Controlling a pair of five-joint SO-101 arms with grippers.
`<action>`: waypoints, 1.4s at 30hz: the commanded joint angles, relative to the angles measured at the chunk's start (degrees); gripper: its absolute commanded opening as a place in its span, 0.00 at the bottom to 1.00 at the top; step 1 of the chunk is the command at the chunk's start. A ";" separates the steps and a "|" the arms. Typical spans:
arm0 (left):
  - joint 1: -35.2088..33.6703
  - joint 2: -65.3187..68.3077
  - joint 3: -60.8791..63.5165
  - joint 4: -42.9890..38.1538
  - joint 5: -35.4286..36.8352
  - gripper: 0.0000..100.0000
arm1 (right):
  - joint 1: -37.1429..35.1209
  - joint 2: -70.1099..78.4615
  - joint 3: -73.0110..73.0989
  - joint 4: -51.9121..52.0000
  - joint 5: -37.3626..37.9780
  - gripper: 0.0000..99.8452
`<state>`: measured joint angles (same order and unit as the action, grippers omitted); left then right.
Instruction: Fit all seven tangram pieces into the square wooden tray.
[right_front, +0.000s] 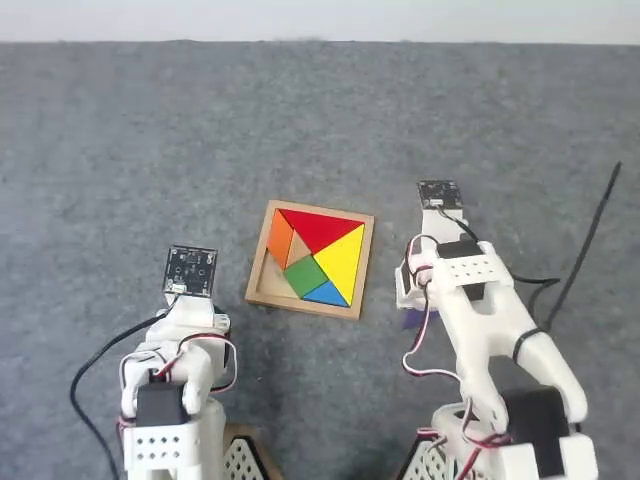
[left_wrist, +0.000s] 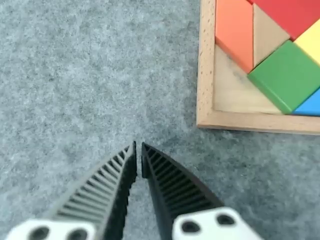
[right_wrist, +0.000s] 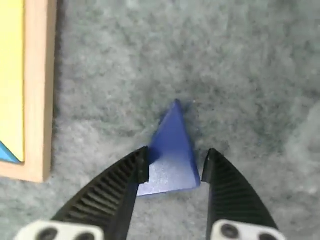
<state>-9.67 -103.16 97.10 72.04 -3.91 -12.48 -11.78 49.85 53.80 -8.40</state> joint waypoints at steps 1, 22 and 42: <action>0.35 -0.97 -0.57 0.18 -0.09 0.02 | 1.01 0.84 0.79 3.47 -0.70 0.18; 0.35 -0.97 -0.57 0.18 -0.09 0.02 | -5.67 -5.14 0.44 8.57 -7.56 0.18; 0.35 -0.97 -0.57 0.18 -0.09 0.02 | -5.85 3.03 1.49 2.15 -3.78 0.04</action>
<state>-9.67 -103.16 97.10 72.04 -3.91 -17.41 -10.20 52.04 57.93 -15.34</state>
